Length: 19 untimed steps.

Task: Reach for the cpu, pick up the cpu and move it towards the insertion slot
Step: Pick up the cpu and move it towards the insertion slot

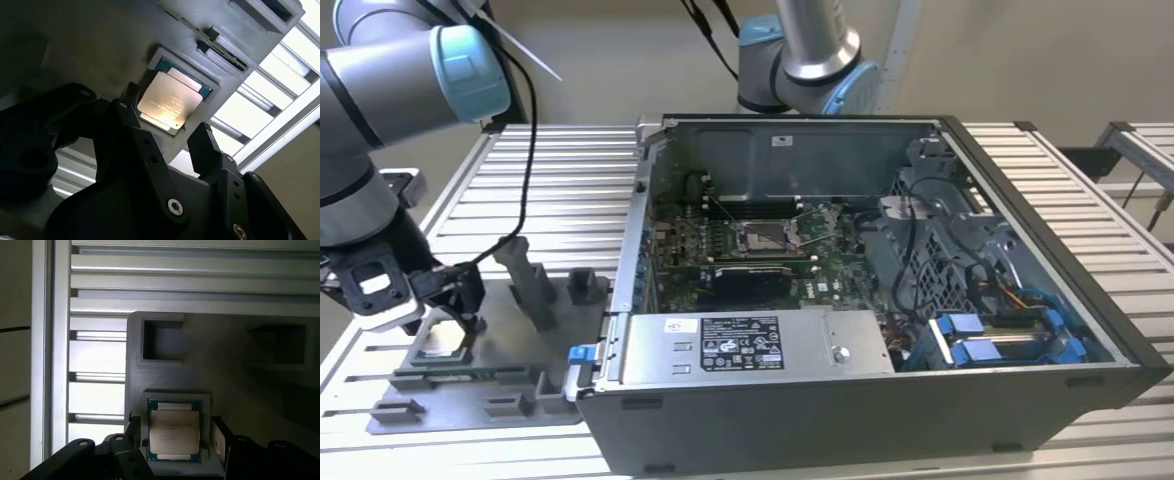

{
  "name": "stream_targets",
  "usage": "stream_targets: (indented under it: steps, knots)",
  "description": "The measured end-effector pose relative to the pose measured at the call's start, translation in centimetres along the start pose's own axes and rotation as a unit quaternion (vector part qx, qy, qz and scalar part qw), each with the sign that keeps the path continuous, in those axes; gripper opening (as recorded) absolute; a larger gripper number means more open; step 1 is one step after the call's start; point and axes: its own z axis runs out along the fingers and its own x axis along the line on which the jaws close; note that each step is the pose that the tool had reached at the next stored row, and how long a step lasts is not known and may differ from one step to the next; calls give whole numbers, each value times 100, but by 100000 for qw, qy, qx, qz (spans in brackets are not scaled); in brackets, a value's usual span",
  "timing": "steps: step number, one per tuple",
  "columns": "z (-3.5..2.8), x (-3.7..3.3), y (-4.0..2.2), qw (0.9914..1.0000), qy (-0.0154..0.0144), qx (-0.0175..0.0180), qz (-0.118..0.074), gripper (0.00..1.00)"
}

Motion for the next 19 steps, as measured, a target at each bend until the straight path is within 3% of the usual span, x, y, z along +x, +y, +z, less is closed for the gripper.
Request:
stream_targets:
  steps: [10, 19]
  knots:
    - [83, 5, -4, 100000, -4, 1, 131, 100]
    - [110, 6, -6, 99999, -14, 1, 371, 100]
